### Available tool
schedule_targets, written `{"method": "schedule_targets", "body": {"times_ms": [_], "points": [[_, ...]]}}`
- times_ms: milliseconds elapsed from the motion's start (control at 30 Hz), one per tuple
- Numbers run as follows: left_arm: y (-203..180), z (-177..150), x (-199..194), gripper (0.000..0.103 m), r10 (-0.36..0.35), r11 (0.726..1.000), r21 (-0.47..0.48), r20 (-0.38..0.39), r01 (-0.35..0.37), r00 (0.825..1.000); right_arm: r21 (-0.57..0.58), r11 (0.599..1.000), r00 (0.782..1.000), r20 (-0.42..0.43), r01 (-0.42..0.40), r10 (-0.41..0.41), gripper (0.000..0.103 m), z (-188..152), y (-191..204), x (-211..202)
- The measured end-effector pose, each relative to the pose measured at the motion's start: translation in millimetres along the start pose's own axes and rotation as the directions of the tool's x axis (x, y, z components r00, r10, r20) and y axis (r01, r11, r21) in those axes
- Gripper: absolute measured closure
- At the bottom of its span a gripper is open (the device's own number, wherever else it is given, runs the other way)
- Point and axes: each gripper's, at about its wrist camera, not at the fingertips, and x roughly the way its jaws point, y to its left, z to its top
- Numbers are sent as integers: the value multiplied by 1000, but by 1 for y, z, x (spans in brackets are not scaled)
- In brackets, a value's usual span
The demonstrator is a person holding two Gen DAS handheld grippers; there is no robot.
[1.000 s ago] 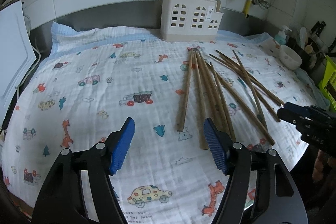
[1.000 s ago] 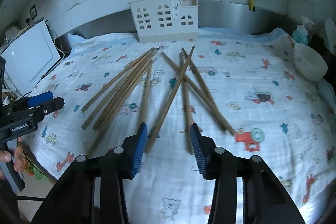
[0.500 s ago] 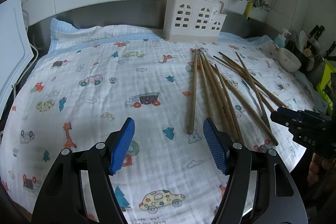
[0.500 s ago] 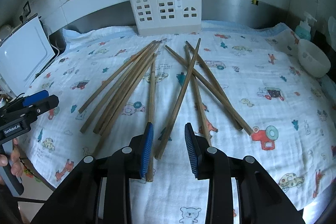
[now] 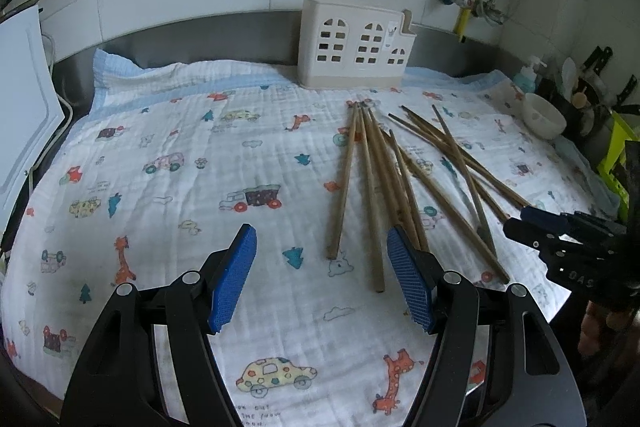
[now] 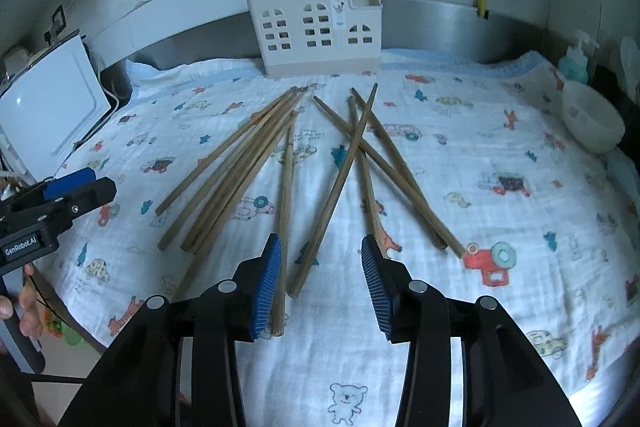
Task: Organize utensils
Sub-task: 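Lower the left tool onto a wooden chopstick and close on it, then lift the chopstick with the left tool and drop it into the white holder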
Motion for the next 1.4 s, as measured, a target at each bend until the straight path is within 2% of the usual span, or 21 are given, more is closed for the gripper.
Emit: {"method": "schedule_targets", "body": {"times_ms": [133,267,467,533,567,633,733,933,1100,1167,1300,1400], "points": [[0,1,12,37,-7,1000,15,-21,8,1000,35,999,999,-29,-15,16,68,0,-2,14],[1,2,27,50,-24,999,22,-52,26,998,58,998,999,-52,-7,10,73,0,-3,26],[1,3,49,62,-72,997,20,-90,74,993,46,998,998,-55,31,-28,77,2,1,32],[0,3,57,62,-90,996,17,-103,93,991,42,998,998,-52,42,-40,81,2,1,32],[0,3,59,66,-91,995,18,-107,94,990,42,998,998,-50,46,-44,83,2,1,33],[-1,4,66,70,-102,994,18,-118,105,988,46,998,998,-49,47,-45,92,3,-2,33],[-2,4,74,74,-101,995,14,-131,104,986,50,998,998,-47,44,-42,95,3,-6,31],[-4,5,80,82,-79,996,17,-142,83,987,7,998,997,-39,69,-69,96,1,-8,26],[-9,8,83,83,-46,998,27,-142,51,989,-34,997,996,-43,72,-73,96,-1,-7,29],[-10,8,84,87,-36,999,26,-137,40,990,-51,997,997,-44,65,-67,96,-1,-7,29],[-7,8,83,95,-44,999,-11,-127,43,991,-53,997,999,-22,48,-49,96,-1,-12,21],[-8,8,83,96,-49,999,-20,-124,47,991,-69,997,999,8,37,-36,96,3,-15,9]]}}
